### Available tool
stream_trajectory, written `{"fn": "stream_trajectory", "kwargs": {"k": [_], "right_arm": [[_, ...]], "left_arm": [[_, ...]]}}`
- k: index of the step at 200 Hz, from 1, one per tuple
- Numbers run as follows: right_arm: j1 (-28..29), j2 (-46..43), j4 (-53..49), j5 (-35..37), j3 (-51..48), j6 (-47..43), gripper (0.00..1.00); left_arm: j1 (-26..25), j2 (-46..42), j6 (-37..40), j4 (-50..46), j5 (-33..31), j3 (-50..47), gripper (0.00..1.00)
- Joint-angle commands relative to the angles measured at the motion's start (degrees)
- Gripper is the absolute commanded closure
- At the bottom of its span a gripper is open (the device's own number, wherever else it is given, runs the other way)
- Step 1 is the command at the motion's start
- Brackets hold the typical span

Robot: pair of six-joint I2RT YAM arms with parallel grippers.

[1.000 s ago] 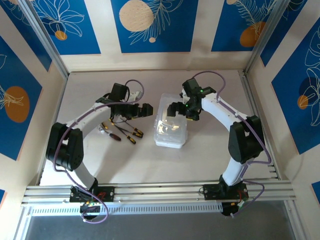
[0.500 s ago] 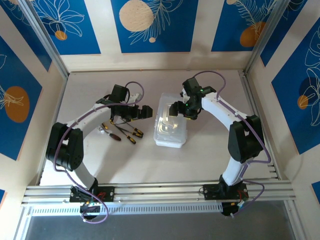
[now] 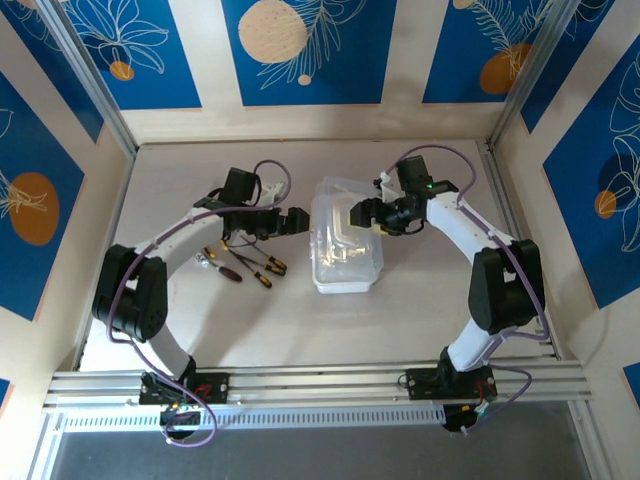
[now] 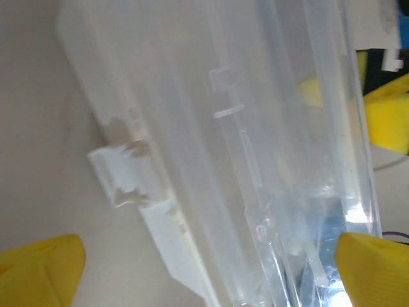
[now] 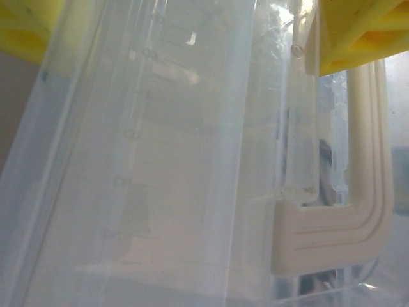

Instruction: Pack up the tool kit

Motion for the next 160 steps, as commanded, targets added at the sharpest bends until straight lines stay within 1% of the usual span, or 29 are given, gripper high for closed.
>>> {"fn": "stream_trajectory", "kwargs": {"k": [1,25,58,122,160], "right_arm": [[-1.59,-2.56,7.75,-12.49,-1.55,-2.22,0.33],[-2.53,-2.50,9.45,-15.71,-2.43,-2.08,0.33],[-3.22,-2.15,9.34,-16.39,-2.59,-2.33,0.33],[-3.54,-1.60,9.29,-16.50,-3.33,-1.97,0.33],[-3.61,-0.72,10.13,-16.68,-4.25,-1.04,0.32]], "left_arm": [[-1.32,0.17,-3.69,7.26,5.55,-0.40,0.00],[-2.50,1.51,-6.22,11.09,6.83,0.14,0.00],[-4.53,3.16,-8.74,15.74,8.16,0.74,0.00],[-6.15,6.89,-10.99,18.06,8.26,5.43,0.00],[-6.39,8.36,-13.10,20.52,9.70,8.49,0.00]]}}
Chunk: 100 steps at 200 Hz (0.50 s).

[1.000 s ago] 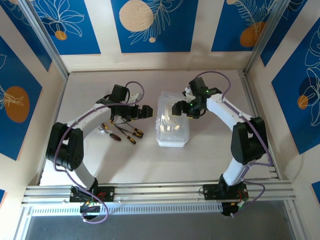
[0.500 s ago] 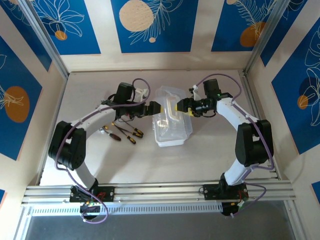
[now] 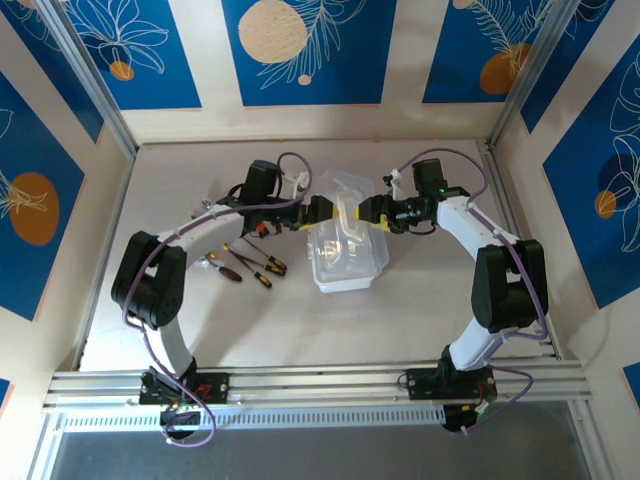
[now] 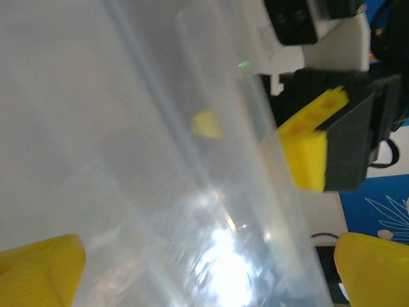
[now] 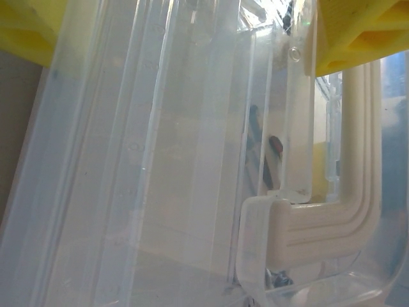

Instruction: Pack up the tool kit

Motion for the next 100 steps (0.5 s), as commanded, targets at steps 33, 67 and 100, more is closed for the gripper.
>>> {"fn": "stream_trajectory", "kwargs": {"k": [33,67,100], "right_arm": [[0.58,-0.41,2.37,-5.07,-0.38,0.15,0.26],[-1.26,-0.80,-2.89,-0.18,2.27,-0.98,0.04],[-4.09,-2.44,-11.98,7.35,8.70,-4.32,0.01]], "left_arm": [[-1.71,2.48,-3.23,5.19,2.68,5.26,0.00],[-2.09,2.83,-4.24,5.49,2.82,6.73,0.00],[-2.55,3.11,-3.97,3.96,2.44,8.67,0.00]]}}
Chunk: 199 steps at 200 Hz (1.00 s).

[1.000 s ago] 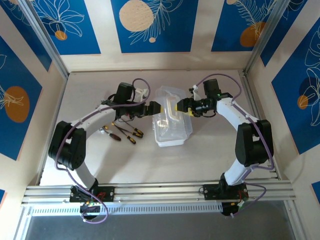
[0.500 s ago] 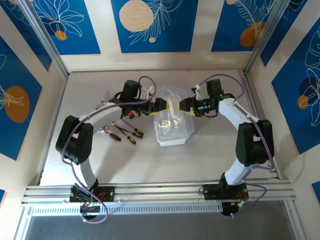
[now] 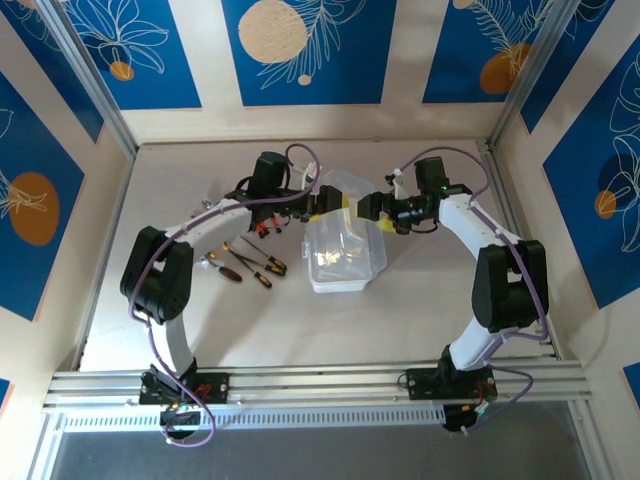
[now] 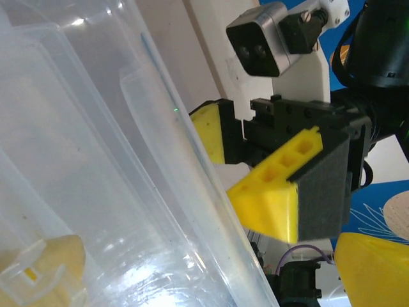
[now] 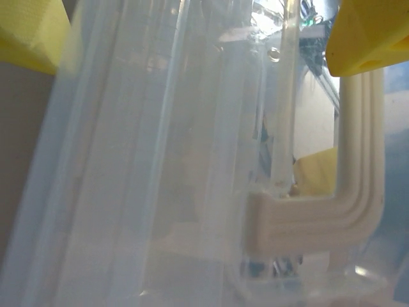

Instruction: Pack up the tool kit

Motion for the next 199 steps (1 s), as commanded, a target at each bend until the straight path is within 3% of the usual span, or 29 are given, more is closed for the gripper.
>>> {"fn": "stream_trajectory", "kwargs": {"k": [1,51,133,199], "right_arm": [[-2.08,-2.59,-7.39,5.12,5.81,-3.62,0.01],[-0.43,-12.43,-13.19,13.86,7.54,-10.24,0.01],[18.95,-26.26,-15.31,39.06,1.07,-10.83,0.01],[29.99,-25.77,-12.87,49.00,-1.56,-8.67,0.01]], "left_arm": [[-1.18,0.25,0.23,1.52,1.63,3.65,0.00],[-2.54,1.14,1.15,-1.48,-0.33,6.49,0.00],[-3.28,1.32,2.28,-8.13,-4.41,11.10,0.00],[-3.76,1.84,2.43,-8.75,-4.73,12.02,0.00]]}}
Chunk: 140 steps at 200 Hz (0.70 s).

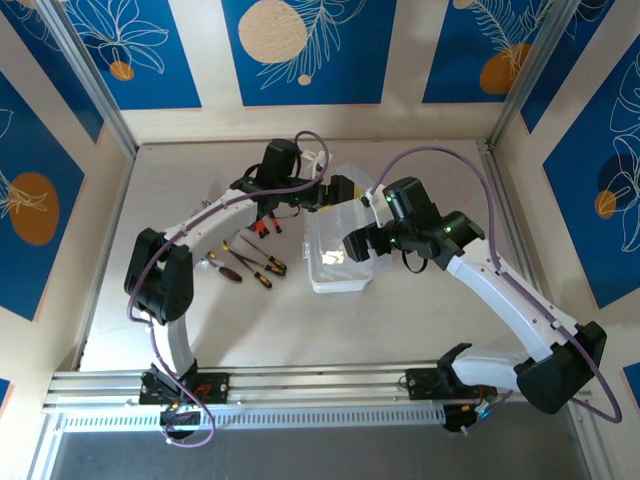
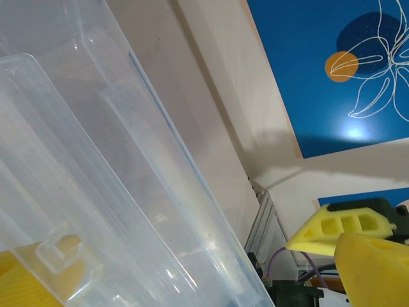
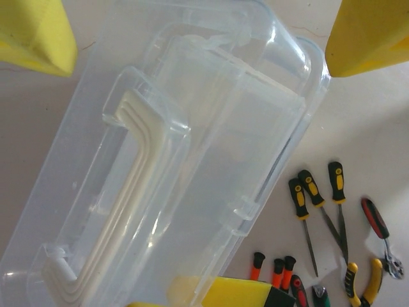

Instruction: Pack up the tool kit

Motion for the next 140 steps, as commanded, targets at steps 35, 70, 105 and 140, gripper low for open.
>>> {"fn": "stream_trajectory", "kwargs": {"k": [35,70,105,140], "right_arm": [[5.60,2.01,1.94,7.51,-0.35,3.17,0.01],[8.16,3.61,3.25,10.10,-1.23,4.96,0.01],[9.66,5.58,2.92,15.02,-1.51,7.82,0.01],[11.61,8.44,1.32,20.63,-0.54,8.67,0.01]], "left_arm": [[-1.45,1.90,1.13,-0.46,-0.02,3.37,0.00],[-1.70,2.45,1.17,-1.04,-0.39,3.91,0.00],[-1.73,2.46,1.29,-1.37,-0.51,4.27,0.00],[-1.96,2.62,1.35,-1.36,-0.34,4.61,0.00]]}}
